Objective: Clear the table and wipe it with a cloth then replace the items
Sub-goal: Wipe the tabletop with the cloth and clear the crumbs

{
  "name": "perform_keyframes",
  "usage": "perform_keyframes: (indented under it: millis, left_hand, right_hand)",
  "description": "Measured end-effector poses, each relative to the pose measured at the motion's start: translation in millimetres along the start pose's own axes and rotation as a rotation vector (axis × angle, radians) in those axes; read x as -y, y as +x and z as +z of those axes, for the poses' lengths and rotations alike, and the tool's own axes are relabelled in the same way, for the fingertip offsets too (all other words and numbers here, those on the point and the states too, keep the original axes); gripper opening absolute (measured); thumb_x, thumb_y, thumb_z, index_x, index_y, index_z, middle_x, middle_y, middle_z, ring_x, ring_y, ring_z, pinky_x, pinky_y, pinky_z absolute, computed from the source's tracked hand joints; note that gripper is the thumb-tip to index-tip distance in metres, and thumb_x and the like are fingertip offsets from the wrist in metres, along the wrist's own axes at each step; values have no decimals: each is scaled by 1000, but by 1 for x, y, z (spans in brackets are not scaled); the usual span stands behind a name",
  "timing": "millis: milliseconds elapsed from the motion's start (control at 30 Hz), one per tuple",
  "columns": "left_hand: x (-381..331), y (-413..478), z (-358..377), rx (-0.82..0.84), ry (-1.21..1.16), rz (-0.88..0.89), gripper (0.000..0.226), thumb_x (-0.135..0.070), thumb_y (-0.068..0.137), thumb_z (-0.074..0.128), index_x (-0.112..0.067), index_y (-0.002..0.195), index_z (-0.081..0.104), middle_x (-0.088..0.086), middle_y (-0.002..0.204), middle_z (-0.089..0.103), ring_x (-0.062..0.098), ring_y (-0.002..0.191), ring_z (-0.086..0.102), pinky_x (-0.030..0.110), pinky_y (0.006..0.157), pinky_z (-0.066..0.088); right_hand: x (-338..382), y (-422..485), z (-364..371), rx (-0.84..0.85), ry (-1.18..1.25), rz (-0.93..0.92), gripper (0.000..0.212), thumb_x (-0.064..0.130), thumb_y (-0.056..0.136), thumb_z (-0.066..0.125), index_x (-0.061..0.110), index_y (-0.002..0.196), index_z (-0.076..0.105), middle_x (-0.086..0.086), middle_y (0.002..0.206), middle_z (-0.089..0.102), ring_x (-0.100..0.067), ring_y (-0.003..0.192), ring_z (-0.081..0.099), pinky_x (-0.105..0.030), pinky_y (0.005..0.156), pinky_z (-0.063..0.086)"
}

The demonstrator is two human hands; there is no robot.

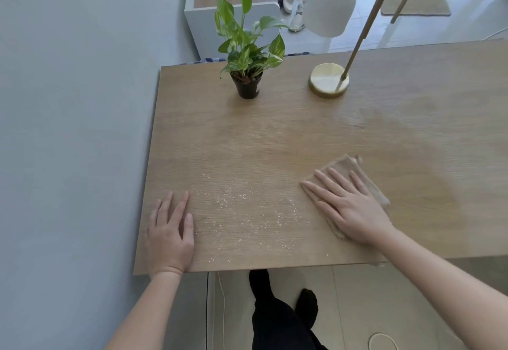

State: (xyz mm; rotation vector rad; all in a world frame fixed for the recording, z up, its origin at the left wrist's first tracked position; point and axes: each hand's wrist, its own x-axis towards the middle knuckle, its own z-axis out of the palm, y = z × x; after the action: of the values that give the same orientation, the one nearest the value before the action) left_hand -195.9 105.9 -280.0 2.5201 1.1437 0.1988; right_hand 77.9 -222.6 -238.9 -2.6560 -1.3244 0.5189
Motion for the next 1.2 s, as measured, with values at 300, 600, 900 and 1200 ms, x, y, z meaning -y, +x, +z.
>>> perform_keyframes:
  millis: [300,600,900,1200]
  left_hand:
    - [-1,1,1,-14,4,16,55,-51,104,35,-44,157,50,-4,169,40,26,159,30,54,125,34]
    - [-1,-1,1,-18,12,19,56,-53,104,34,-44,157,50,-3,169,42,27,157,31,56,124,35]
    - [-5,-3,0,-25,18,20,54,-48,105,39,-42,156,51,-1,168,43,28,156,32,51,124,31]
    - [-4,-4,0,-22,12,10,54,-50,104,38,-44,156,50,-3,169,42,28,156,32,53,124,32]
  right_hand:
    - [-7,86,-10,-123,151,506,57,60,110,12,54,165,-1,13,176,-11,-18,163,-14,-54,129,-14]
    - [3,-81,24,4,-24,131,52,62,111,10,63,160,-8,26,174,-7,-3,161,-16,-47,132,-5]
    - [65,27,30,-94,122,377,56,60,111,7,54,163,-12,13,174,-18,-19,162,-20,-54,129,-15]
    - [10,-52,20,-33,53,261,51,63,111,8,64,159,-10,24,174,-10,-5,160,-18,-49,131,-9]
